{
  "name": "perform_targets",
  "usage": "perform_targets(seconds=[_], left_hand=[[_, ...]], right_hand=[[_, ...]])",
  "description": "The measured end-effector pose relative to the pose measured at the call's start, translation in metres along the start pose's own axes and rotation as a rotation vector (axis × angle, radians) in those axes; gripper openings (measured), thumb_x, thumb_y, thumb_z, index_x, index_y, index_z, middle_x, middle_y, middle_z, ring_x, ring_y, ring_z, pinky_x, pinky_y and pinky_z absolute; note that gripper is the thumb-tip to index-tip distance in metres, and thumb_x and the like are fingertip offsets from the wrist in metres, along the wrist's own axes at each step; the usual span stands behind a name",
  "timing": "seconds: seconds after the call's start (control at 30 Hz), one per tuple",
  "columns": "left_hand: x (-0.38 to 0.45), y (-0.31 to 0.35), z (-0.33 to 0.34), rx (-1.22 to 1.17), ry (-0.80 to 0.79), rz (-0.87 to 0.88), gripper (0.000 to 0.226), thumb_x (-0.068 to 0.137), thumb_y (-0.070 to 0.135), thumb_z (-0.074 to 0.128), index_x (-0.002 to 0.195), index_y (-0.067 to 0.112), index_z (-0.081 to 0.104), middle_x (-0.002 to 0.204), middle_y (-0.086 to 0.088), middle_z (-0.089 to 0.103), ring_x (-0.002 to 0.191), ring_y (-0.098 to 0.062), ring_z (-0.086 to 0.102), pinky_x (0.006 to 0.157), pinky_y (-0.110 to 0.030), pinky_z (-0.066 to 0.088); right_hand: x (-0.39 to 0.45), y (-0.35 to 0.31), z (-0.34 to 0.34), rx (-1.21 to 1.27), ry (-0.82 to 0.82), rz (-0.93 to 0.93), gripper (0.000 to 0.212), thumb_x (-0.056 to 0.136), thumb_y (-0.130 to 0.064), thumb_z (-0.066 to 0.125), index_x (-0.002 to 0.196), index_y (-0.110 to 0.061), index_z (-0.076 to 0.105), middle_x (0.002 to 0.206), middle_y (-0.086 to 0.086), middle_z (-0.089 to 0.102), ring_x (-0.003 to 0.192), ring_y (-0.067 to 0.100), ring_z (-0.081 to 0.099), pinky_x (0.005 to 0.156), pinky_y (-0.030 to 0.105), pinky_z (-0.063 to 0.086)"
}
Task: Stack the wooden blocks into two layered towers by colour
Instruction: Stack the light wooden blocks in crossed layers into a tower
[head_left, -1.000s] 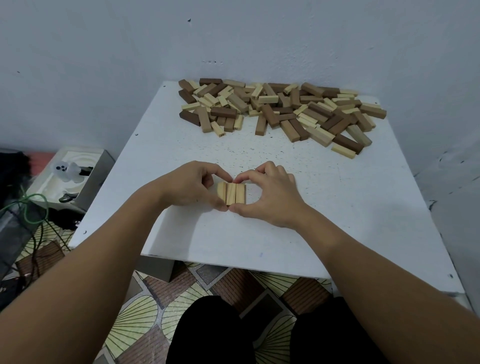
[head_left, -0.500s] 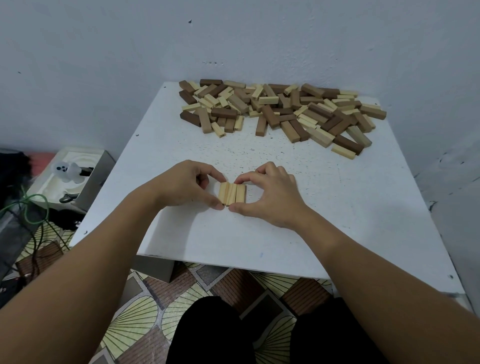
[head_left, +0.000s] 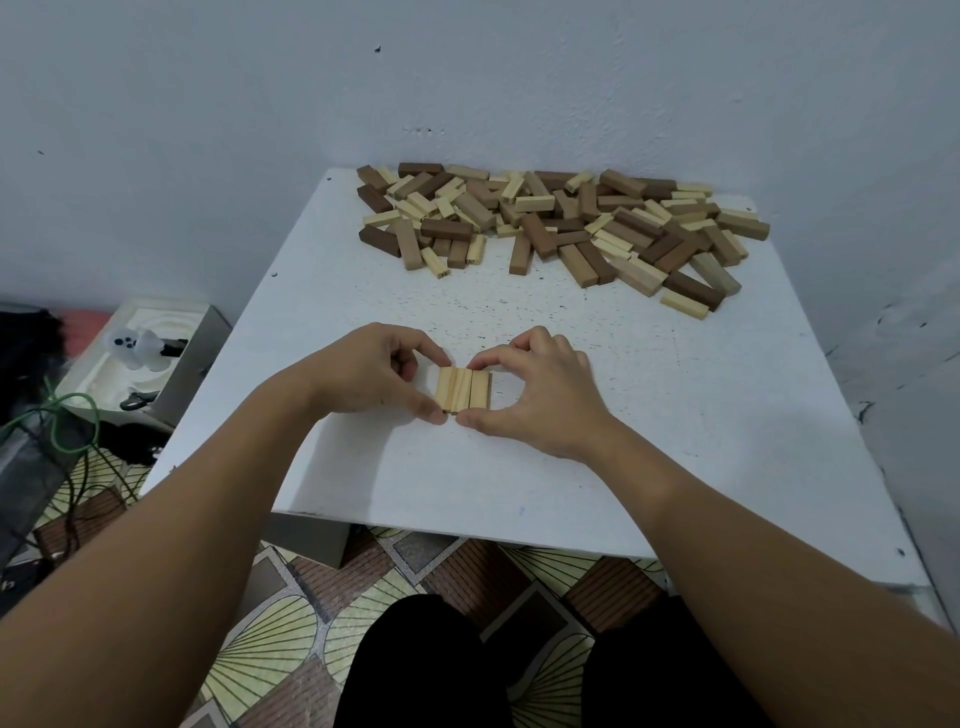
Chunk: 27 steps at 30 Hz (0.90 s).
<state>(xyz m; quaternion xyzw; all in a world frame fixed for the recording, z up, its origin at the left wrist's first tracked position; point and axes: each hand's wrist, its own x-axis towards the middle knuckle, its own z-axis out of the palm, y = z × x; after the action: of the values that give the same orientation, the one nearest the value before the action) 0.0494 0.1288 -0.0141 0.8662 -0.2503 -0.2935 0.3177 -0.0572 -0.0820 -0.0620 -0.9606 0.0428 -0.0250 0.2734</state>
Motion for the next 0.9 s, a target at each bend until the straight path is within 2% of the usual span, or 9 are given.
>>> perform_targets(seconds=[0.4,0.53,0.63,0.73,0.8,0.9], left_hand=[[-0.002,0.003,-0.002,-0.034,-0.027,-0.021,0.055,0.060,0.035,0.100,0.110,0.037,0.075,0.077,0.008,0.056,0.067,-0.006,0.048,0.067,-0.028,0.036],[0.002,0.005,-0.007,-0.153,0.004,-0.024,0.035,0.078,0.033,0.090,0.110,0.034,0.076,0.082,0.000,0.059,0.078,-0.013,0.052,0.074,-0.034,0.038],[0.014,0.012,-0.004,-0.139,0.156,-0.033,0.014,0.092,0.034,0.077,0.105,0.030,0.075,0.084,-0.002,0.060,0.078,-0.015,0.052,0.069,-0.030,0.039],[0.035,0.028,0.009,-0.118,0.308,0.006,0.011,0.096,0.033,0.072,0.100,0.022,0.074,0.073,0.006,0.055,0.065,-0.011,0.047,0.057,-0.023,0.034],[0.051,0.043,0.019,-0.071,0.338,0.041,0.015,0.096,0.037,0.072,0.098,0.023,0.073,0.073,0.007,0.056,0.064,-0.009,0.048,0.055,-0.024,0.034],[0.077,0.068,0.034,0.013,0.343,0.109,0.019,0.095,0.042,0.071,0.104,0.026,0.072,0.082,0.004,0.063,0.069,-0.010,0.055,0.058,-0.025,0.038]], right_hand=[[0.000,0.000,-0.002,0.014,-0.012,0.000,0.072,0.067,-0.082,0.072,0.131,-0.052,0.057,0.120,-0.016,0.040,0.123,0.008,0.034,0.100,0.034,0.022],[0.002,0.001,-0.003,0.067,-0.015,0.006,0.071,0.076,-0.087,0.057,0.136,-0.050,0.053,0.121,-0.016,0.043,0.122,0.009,0.037,0.104,0.037,0.027],[0.007,0.005,-0.007,0.292,0.048,0.060,0.045,0.095,-0.066,0.055,0.133,-0.043,0.059,0.117,-0.013,0.049,0.114,0.008,0.046,0.105,0.037,0.037],[0.016,0.010,-0.021,0.526,0.133,0.141,0.028,0.104,-0.043,0.056,0.129,-0.033,0.064,0.110,-0.008,0.050,0.094,0.005,0.052,0.087,0.024,0.044],[0.023,0.021,-0.031,0.462,0.196,0.164,0.025,0.104,-0.040,0.056,0.127,-0.033,0.064,0.106,-0.009,0.051,0.094,0.008,0.055,0.081,0.022,0.045],[0.030,0.047,-0.047,0.353,0.249,0.202,0.026,0.103,-0.039,0.058,0.127,-0.031,0.064,0.106,-0.007,0.053,0.100,0.014,0.056,0.085,0.028,0.049]])
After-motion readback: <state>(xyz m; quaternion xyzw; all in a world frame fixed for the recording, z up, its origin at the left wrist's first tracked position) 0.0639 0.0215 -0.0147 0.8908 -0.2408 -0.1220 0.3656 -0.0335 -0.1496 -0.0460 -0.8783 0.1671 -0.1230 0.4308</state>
